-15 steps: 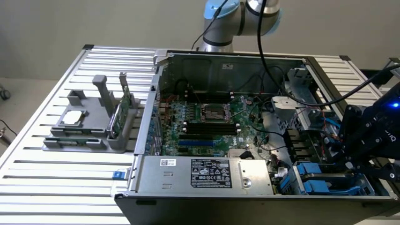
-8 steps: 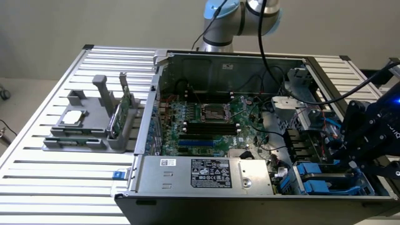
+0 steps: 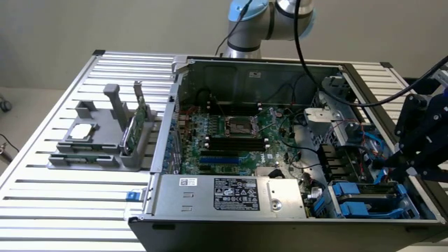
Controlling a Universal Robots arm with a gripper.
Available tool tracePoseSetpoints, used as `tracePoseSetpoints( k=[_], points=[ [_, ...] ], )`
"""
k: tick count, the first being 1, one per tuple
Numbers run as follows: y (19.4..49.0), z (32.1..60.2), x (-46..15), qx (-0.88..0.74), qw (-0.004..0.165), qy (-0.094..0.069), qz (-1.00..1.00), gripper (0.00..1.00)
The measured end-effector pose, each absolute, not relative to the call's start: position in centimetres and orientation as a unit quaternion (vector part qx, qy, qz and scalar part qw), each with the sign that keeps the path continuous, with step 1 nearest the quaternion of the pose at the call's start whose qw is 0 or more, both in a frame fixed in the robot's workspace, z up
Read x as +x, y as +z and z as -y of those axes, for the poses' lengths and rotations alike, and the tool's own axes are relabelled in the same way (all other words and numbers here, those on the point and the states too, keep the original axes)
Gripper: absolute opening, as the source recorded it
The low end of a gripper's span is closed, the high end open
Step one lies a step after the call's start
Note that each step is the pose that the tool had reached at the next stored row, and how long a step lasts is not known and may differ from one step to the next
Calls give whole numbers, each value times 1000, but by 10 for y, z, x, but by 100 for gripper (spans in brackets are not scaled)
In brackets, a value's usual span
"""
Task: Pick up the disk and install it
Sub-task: 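Insert the first disk wire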
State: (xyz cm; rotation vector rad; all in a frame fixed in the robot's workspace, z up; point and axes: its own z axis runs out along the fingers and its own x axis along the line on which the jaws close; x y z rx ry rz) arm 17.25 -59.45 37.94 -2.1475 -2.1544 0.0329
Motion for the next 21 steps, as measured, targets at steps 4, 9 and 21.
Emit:
tracePoseSetpoints(
  k=[4,9,21],
  points=[
    [388,591,169,-705,48,13,707,25],
    [389,580,158,-705,45,15,707,25],
    [387,574,149,-709,33,18,704,25]
  ],
)
